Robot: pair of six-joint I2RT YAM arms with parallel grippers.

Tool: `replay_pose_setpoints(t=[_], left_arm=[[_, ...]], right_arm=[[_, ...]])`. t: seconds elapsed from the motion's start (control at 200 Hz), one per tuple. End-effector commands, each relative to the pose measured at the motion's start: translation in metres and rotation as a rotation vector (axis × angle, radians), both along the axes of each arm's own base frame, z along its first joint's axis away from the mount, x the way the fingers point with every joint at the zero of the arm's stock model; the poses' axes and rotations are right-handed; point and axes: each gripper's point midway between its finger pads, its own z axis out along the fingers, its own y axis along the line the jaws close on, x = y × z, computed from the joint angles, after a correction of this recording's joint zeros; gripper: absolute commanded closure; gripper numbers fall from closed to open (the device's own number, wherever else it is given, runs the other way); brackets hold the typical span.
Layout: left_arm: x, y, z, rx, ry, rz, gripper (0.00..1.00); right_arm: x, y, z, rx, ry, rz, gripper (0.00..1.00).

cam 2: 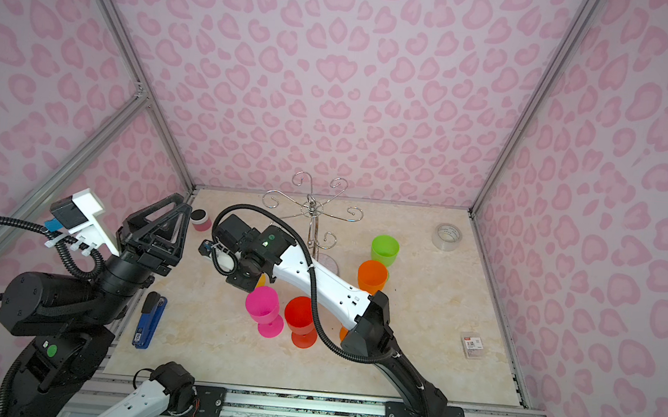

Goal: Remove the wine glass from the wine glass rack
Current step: 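Carry the yellow glass beside the magenta glass with the right gripper while the left retracts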

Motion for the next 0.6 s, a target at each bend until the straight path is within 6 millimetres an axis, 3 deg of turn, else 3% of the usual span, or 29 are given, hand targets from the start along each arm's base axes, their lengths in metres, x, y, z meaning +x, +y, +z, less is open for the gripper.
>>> replay_pose_setpoints(t=[0.0, 0.595], left_arm=[[-0.003, -0.001, 0.007, -0.017, -0.028, -0.017, 0.39], [-0.004, -0.003, 0.005, -0.013, -0.028, -0.028, 0.4]], right_arm=[[0.005, 0.0, -0.009, -0.029, -0.019, -0.017, 1.0], [0.017, -0.005, -0.046, -0.133, -0.047, -0.059, 1.0]])
